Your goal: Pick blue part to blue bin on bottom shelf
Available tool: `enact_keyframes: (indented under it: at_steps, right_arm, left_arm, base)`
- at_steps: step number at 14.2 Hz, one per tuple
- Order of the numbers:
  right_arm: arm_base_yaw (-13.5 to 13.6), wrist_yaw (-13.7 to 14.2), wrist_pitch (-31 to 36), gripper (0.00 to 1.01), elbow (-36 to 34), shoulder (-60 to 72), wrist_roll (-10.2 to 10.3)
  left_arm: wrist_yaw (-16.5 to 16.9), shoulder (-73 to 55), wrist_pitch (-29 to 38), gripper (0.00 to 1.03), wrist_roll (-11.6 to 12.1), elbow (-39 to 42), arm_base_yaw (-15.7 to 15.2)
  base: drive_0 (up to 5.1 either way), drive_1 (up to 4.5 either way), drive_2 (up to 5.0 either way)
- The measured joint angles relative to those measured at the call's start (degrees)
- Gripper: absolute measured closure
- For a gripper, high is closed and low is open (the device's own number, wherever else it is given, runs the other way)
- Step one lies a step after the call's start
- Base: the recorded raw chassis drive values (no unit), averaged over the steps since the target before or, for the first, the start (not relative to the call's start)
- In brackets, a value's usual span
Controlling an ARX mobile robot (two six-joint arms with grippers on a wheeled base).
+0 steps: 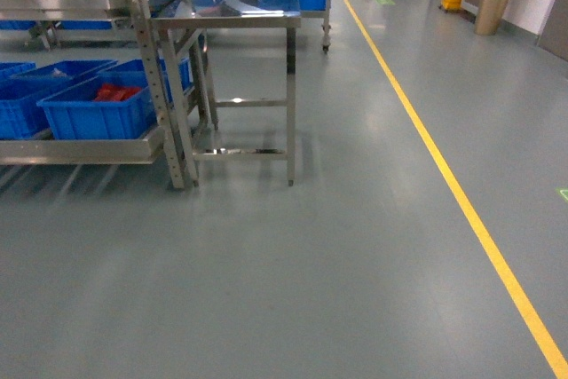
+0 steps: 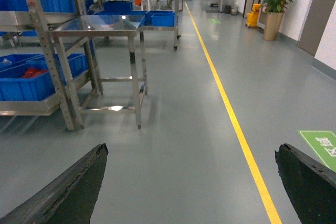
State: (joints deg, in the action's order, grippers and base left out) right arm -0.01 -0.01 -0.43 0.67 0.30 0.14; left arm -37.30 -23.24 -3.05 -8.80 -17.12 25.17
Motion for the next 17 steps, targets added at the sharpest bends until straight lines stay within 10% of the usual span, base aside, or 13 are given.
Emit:
enact_keyframes:
  at_steps: [17]
  right_arm:
    - [0.0,0.0,0.0,0.03,0.0,0.0,0.0]
  left_arm:
    - [0.0,0.0,0.0,0.59,0.0,0.0,0.0]
  base:
    - [0.0,4.2,-4.2]
